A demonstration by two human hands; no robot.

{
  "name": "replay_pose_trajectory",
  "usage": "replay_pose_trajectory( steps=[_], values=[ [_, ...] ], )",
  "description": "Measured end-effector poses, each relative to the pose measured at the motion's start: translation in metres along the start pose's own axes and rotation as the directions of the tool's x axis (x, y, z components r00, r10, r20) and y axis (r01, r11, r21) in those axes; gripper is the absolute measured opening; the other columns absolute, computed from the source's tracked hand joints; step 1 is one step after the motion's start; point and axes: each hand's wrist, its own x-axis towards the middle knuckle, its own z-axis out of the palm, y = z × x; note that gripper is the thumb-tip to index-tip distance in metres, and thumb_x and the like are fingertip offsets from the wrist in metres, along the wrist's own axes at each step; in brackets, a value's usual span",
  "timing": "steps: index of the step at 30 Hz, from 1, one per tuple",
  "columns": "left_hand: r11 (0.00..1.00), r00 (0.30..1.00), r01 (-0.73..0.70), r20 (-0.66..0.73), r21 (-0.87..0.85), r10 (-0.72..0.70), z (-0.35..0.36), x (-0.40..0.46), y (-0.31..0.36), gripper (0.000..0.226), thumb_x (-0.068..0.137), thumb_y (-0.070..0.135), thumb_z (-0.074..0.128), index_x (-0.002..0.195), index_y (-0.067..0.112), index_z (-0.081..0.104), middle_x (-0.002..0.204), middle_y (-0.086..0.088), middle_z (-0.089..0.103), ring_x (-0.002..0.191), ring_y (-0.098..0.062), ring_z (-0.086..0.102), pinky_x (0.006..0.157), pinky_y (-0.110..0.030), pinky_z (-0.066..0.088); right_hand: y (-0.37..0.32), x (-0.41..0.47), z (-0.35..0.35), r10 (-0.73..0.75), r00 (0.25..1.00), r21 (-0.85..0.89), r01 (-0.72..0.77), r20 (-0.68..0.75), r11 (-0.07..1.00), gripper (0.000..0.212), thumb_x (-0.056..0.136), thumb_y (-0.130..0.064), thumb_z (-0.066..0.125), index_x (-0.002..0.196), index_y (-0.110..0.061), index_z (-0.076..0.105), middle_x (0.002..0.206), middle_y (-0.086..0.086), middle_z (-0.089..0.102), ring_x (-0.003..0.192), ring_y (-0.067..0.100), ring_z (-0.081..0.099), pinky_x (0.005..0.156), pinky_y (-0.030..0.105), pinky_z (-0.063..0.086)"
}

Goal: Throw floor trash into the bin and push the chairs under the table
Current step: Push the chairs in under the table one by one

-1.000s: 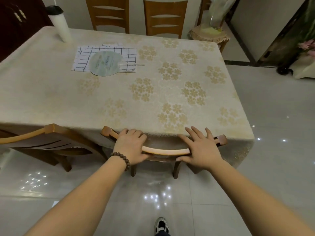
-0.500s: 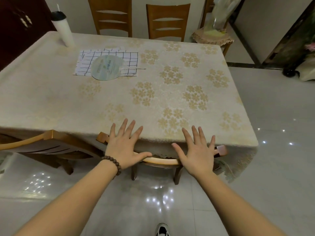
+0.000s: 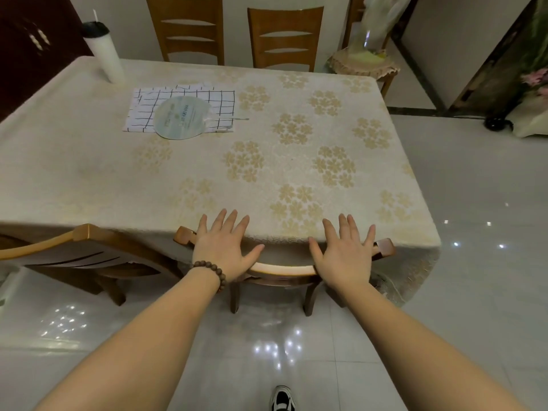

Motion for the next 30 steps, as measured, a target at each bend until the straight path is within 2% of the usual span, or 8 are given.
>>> replay_pose_trajectory(
  steps=[2,4,8,13,21,25,30],
  values=[
    [1.0,0.999,0.001,0.048,-0.001,-0.001,-0.005,-0.002,0.002,0.087,0.077,0.079,0.0,0.149,0.031,0.008,0.158,0.003,0.007,0.145,-0.02,-0.001,0.112,-0.054,-0.003,0.002,-0.001,-0.006,-0.037,0.999,0.009,0.037,0.033,0.999,0.072,0.088,-0.066,0.007,0.145,-0.027,0.027,0.157,0.01,0.018,0.146,0.025,0.002,0.11,0.056,-0.016],
    [0.997,0.999,0.022,0.032,-0.077,-0.02,-0.012,-0.008,0.006,0.083,0.081,0.075,0.01,0.15,0.028,0.007,0.159,0.001,0.006,0.145,-0.021,-0.003,0.114,-0.053,0.0,0.007,-0.006,-0.013,-0.044,0.998,0.084,0.041,0.037,0.996,0.068,0.09,-0.064,0.014,0.145,-0.025,0.026,0.157,0.009,0.016,0.146,0.025,-0.001,0.112,0.054,-0.011],
    [0.976,0.994,0.03,-0.096,-0.216,-0.052,-0.028,-0.044,0.03,0.077,0.087,0.067,0.021,0.149,0.023,0.014,0.157,-0.002,0.015,0.144,-0.02,0.005,0.116,-0.047,0.004,0.017,-0.039,-0.029,0.018,1.0,0.283,-0.011,-0.021,0.959,0.063,0.093,-0.058,0.026,0.144,-0.023,0.03,0.156,0.009,0.02,0.146,0.024,0.002,0.116,0.051,0.0],
    [0.944,0.974,-0.043,-0.224,-0.328,-0.033,-0.038,-0.101,0.07,0.073,0.087,0.061,0.029,0.147,0.019,0.026,0.153,-0.005,0.028,0.142,-0.022,0.016,0.116,-0.045,0.012,0.023,-0.106,-0.037,0.103,0.991,0.403,-0.059,-0.088,0.913,0.056,0.093,-0.051,0.038,0.141,-0.022,0.036,0.154,0.01,0.026,0.145,0.024,0.009,0.115,0.052,0.002],
    [0.928,0.987,-0.109,-0.152,-0.357,0.057,-0.018,-0.163,0.133,0.074,0.087,0.061,0.03,0.147,0.019,0.023,0.154,-0.004,0.026,0.143,-0.02,0.013,0.116,-0.044,0.007,0.056,-0.212,-0.024,0.309,0.95,0.474,-0.254,-0.042,0.843,0.056,0.092,-0.05,0.043,0.142,-0.026,0.035,0.156,0.005,0.022,0.145,0.019,0.006,0.117,0.051,0.008],
    [0.915,0.986,-0.153,-0.115,-0.374,0.118,-0.015,-0.177,0.173,0.074,0.087,0.062,0.031,0.148,0.02,0.021,0.155,-0.003,0.024,0.144,-0.019,0.01,0.116,-0.043,0.005,0.096,-0.25,-0.021,0.401,0.916,0.429,-0.368,0.015,0.825,0.057,0.093,-0.05,0.042,0.143,-0.026,0.031,0.156,0.007,0.019,0.145,0.022,0.008,0.116,0.051,0.009],
    [0.9,0.975,-0.223,-0.087,-0.376,0.205,-0.019,-0.182,0.234,0.074,0.088,0.063,0.029,0.148,0.022,0.017,0.156,-0.003,0.021,0.144,-0.02,0.008,0.116,-0.043,0.005,0.154,-0.274,-0.026,0.514,0.858,0.442,-0.468,0.02,0.765,0.056,0.092,-0.049,0.043,0.142,-0.025,0.032,0.156,0.008,0.018,0.145,0.022,0.007,0.116,0.052,0.006]
  ],
)
